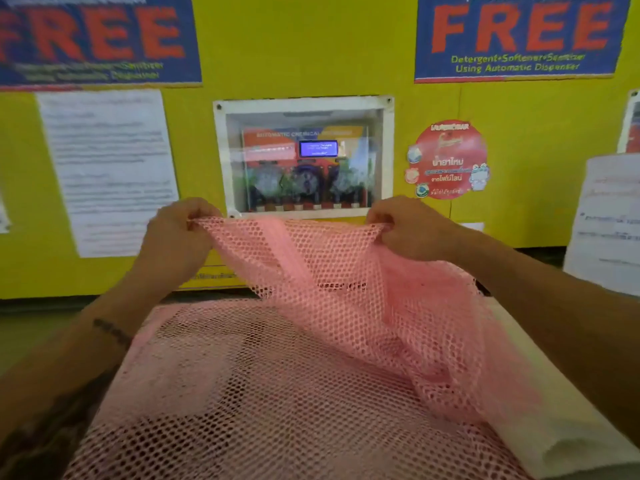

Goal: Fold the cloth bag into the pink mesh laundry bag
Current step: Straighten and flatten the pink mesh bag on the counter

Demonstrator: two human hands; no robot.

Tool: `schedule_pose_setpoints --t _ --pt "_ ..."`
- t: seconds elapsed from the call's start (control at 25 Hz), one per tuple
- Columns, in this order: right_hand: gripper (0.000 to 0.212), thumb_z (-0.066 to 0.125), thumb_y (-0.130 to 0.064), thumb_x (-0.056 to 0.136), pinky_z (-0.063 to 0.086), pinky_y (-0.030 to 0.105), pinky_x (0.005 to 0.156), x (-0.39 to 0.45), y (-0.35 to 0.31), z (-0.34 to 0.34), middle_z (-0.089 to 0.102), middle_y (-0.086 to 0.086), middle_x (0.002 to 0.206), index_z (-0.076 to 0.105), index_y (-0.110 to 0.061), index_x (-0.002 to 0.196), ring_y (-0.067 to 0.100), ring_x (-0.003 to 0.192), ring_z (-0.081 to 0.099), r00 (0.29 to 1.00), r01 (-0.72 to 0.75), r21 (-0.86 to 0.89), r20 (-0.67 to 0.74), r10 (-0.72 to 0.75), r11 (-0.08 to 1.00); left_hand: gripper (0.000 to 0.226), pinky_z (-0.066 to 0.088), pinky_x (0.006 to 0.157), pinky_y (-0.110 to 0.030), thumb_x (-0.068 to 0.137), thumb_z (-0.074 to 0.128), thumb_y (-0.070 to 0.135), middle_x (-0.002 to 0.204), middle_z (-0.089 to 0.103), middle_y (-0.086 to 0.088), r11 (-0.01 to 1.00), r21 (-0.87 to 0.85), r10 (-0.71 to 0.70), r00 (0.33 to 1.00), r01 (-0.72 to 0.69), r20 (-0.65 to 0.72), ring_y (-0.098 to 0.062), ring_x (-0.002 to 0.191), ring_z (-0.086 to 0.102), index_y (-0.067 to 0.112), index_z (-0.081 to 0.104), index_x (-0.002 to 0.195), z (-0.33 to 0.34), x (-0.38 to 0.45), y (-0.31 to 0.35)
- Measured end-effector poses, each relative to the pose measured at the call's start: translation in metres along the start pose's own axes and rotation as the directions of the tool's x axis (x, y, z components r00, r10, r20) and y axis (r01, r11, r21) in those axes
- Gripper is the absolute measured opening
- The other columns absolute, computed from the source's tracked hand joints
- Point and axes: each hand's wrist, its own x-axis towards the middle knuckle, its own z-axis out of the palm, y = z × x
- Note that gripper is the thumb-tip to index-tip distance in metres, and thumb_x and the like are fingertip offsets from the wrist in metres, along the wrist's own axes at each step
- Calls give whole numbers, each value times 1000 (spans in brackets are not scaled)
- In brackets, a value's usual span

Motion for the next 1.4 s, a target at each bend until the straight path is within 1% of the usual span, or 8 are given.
schedule_pose_setpoints --t 0.12,0.32,0.56,0.68,0.8,1.0,1.24,1.4 --pt "18 54 -14 86 37 32 63 23 -24 25 57 -1 76 55 -23 70 27 77 54 995 52 -89 84 -44 995 26 45 58 -25 76 57 -2 94 68 -11 979 202 1 992 25 -129 -26 77 60 19 68 86 -44 8 -41" --pt "7 60 -27 90 45 33 73 36 -65 67 50 -13 90 63 -27 96 16 87 54 900 68 -137 436 -1 988 41 47 83 -37 73 60 2 114 49 -12 685 728 -365 859 -13 359 -33 104 56 28 63 104 -90 -22 -95" --pt "41 68 -32 84 49 31 84 23 -94 86 54 -7 112 57 -26 123 16 103 55 782 145 -162 623 -13 976 22 50 95 -35 89 61 27 116 62 12 932 339 -162 689 -129 706 -6 104 59 37 62 108 -58 -77 -35" --pt "57 66 -26 83 51 38 89 13 -89 101 47 -1 130 43 -29 135 21 109 52 752 120 -304 650 114 945 54 25 113 -43 85 64 43 142 45 13 890 339 -98 598 -305 796 -10 131 37 41 44 135 -24 -106 -18" --pt "46 56 -14 89 47 33 84 13 -75 103 50 -3 127 49 -28 132 19 105 51 761 112 -297 639 110 948 39 36 105 -46 87 57 26 122 61 9 819 293 106 632 -493 768 -13 116 51 36 57 124 -6 -115 -20" --pt "12 53 -15 93 43 35 75 35 -41 67 61 5 111 60 -25 92 22 89 52 888 166 -357 459 17 919 27 47 78 -31 72 47 4 92 63 -3 950 118 216 882 -289 419 -19 90 60 20 68 80 -59 -71 -30" --pt "40 49 -12 90 50 37 73 41 -45 58 63 15 125 61 -4 128 31 103 64 730 196 -620 609 309 759 35 40 68 -30 83 53 -5 100 58 -10 831 555 -119 967 -27 226 -23 86 56 27 68 83 -131 -54 -76" --pt "40 50 -14 90 38 29 62 47 -102 70 62 15 108 56 -5 129 28 87 58 790 174 -430 598 136 886 39 46 86 -32 92 50 50 131 59 -3 672 734 -487 804 95 342 -18 103 58 21 62 115 -126 -84 -55"
